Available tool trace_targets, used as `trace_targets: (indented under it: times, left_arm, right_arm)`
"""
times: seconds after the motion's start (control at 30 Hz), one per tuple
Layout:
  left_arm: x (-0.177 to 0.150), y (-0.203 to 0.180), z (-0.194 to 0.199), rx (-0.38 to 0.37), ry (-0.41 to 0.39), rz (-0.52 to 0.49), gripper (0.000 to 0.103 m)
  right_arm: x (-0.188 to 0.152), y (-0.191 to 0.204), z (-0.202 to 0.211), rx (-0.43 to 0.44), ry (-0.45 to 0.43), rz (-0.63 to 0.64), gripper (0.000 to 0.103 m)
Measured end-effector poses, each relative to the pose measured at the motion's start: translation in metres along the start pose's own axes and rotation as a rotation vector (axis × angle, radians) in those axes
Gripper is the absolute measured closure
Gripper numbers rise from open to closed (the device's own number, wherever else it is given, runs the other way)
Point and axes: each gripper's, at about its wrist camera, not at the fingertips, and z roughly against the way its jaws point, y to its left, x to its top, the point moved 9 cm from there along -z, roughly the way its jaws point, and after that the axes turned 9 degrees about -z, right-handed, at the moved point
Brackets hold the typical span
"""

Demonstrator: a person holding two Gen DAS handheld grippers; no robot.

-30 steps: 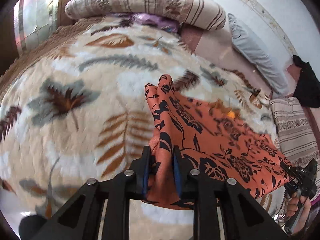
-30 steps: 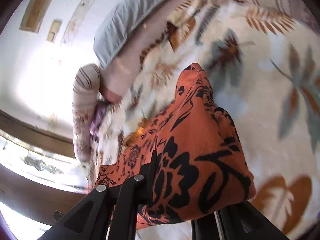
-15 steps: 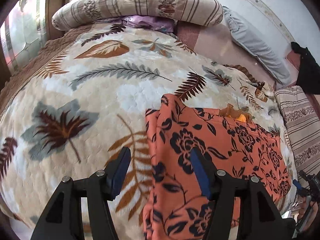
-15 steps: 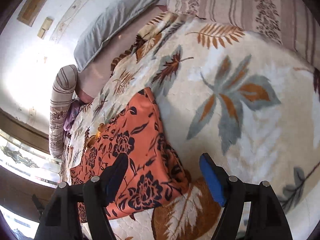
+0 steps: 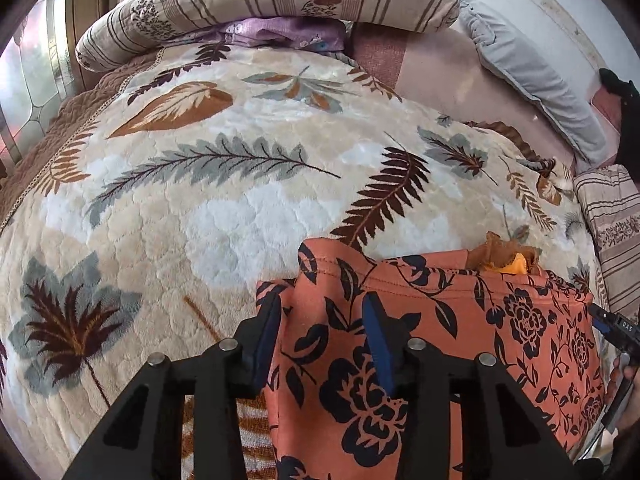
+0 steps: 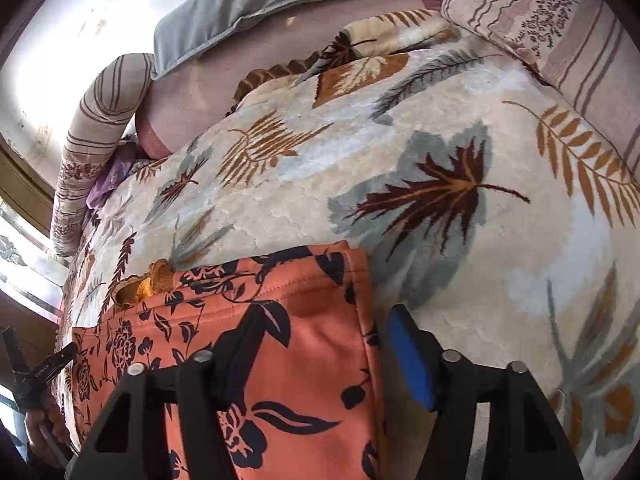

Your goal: Fold small clothes

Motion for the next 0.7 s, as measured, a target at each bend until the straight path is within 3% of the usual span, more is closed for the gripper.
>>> trace_targets:
  times: [0.03,0.07,0.17,0.3,0.43,0.5,0.57,0.63,0.7]
  left_arm:
    - [0.0,-0.001,-0.002,0.009,0.006,-0.016,0.075]
    - [0.0,-0.001,-0.005,0.027,0.023,-0.03,0.101]
    - [0.003,0.001,-0.002,0.022,0.005,-0.017,0.1]
    - [0.008,0.0,0.042,0.028,-0.119,-0.013,0.1]
    - [-0.002,0.009,0.084,0.045,-0.21,0.021,0.1]
    - [-0.008,0.019,0.073,0.076,-0.189,0.032,0.1]
    - [-0.014,0.028,0.038,0.087,-0.101,0.043,0.1]
    - [-0.022,0.032,-0.003,0.096,0.013,0.042,0.097]
    - [-0.021,0.032,-0.018,0.112,0.007,0.023,0.092]
  right_arm:
    - [-0.002,0.001,-0.006,-0.027,0.024,0.016,0.074]
    - [-0.002,0.001,-0.008,-0.057,0.031,0.03,0.078]
    - [-0.001,0.002,-0.003,-0.102,0.009,0.062,0.095]
    - [0.005,0.016,0.029,-0.128,-0.076,0.129,0.097]
    - [0.017,0.045,0.066,-0.098,-0.184,0.193,0.097]
    - [0.025,0.056,0.064,-0.087,-0.198,0.196,0.097]
    - [0.031,0.053,0.038,-0.092,-0.169,0.182,0.097]
    - [0.022,0.031,-0.017,-0.153,-0.011,0.135,0.095]
    - [0.013,0.01,-0.039,-0.166,0.007,0.062,0.092]
